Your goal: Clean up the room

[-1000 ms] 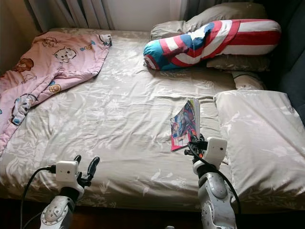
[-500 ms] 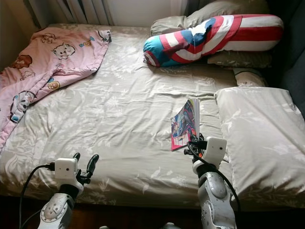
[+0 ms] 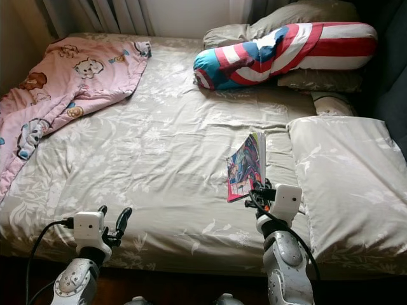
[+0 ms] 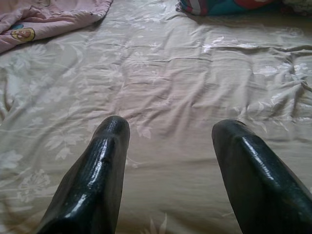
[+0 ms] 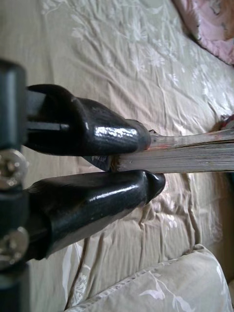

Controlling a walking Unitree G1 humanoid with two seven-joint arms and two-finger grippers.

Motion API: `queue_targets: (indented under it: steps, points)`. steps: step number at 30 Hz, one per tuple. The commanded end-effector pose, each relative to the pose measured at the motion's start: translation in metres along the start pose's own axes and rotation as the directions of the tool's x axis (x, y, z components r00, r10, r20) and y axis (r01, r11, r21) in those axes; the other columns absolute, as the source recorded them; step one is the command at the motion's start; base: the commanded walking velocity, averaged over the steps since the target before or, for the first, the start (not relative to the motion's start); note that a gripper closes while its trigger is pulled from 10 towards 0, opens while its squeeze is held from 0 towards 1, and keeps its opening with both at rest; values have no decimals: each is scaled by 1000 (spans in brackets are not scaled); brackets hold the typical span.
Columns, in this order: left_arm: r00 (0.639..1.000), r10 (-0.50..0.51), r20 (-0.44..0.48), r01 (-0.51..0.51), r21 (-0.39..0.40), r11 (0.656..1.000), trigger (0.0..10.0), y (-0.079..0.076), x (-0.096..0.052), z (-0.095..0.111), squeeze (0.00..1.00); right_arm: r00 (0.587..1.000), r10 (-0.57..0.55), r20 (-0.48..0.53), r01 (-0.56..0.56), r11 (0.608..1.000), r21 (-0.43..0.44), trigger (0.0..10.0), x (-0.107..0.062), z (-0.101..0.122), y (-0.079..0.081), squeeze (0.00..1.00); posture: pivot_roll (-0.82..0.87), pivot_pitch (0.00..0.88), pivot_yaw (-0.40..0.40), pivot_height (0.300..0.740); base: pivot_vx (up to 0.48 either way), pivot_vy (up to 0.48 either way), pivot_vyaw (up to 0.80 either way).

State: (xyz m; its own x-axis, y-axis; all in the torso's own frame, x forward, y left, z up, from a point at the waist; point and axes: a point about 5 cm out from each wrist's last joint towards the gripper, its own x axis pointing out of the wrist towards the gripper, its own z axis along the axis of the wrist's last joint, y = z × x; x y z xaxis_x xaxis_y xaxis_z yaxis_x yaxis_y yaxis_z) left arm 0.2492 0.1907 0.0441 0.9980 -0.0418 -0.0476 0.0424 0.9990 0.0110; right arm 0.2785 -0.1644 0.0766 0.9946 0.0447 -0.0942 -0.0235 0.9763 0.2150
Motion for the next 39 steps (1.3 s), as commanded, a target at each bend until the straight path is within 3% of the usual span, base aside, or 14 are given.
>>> queue_targets:
  steps: [1, 39]
  points:
    - [1000, 7, -15, -7, -6, 1000, 10000, 2, -2, -1, 0, 999, 16, 46, -15, 1000, -14, 10000, 1, 10, 2, 0, -8, 181, -37, 666, 0, 0, 0]
    - [998, 2, -61, -2, 9, 1000, 10000, 1, -1, -5, 0, 997, 42, 57, -41, 999, -16, 10000, 0, 9, 9, 0, -8, 180, -37, 646, 0, 0, 0]
